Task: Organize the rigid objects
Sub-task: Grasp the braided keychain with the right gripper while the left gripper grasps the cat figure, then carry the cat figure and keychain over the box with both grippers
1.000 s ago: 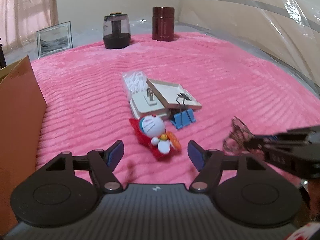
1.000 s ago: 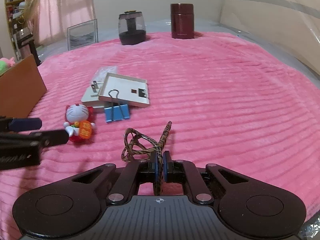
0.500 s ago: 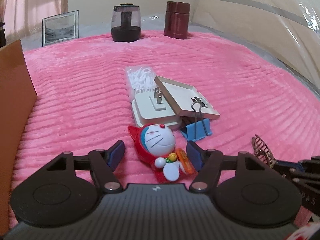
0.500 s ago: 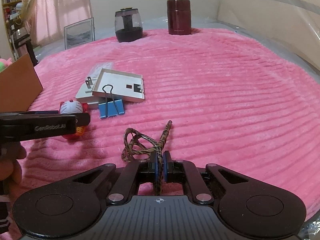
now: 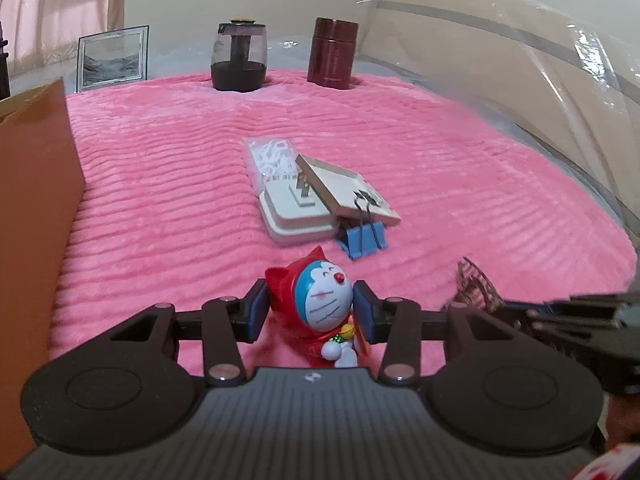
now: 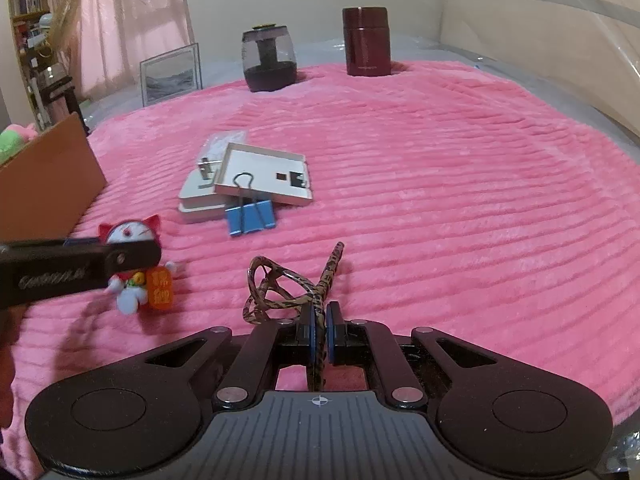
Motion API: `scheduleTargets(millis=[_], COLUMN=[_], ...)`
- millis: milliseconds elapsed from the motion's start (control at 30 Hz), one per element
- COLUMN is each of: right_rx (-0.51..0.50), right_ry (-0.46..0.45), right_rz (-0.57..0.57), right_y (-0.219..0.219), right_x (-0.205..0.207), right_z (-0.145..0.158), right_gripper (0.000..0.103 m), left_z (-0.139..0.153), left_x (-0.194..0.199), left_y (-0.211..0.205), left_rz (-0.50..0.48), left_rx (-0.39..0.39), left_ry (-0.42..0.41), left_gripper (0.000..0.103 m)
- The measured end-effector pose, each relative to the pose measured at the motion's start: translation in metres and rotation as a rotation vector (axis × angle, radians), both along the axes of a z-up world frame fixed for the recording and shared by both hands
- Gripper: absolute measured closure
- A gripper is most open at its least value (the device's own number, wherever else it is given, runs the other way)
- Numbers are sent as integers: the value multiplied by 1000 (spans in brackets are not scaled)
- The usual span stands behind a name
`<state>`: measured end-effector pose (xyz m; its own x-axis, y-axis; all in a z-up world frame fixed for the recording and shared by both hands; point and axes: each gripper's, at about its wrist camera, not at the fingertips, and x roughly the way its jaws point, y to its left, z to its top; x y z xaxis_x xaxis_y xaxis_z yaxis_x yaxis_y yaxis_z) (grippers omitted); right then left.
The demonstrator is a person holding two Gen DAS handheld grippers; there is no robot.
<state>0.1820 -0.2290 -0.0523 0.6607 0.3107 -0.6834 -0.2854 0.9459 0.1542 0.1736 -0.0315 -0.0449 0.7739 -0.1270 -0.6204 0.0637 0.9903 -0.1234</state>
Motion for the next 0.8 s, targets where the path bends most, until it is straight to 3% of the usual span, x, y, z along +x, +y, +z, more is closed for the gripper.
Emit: scheduleTargets(millis=[267,800], right_rx=[25,33], right_ry=[-10,-83], right_rz=[-7,17], right_y=[1,10], right_x=[-22,-51], right_z=[9,46], right_gripper=[102,102], left_z=[7,49], left_x=[-39,-75], left_y=[7,15], left_rz=[-12,-37], left_rx=[4,28], left_ry=[-14,-95], left_gripper=[64,64])
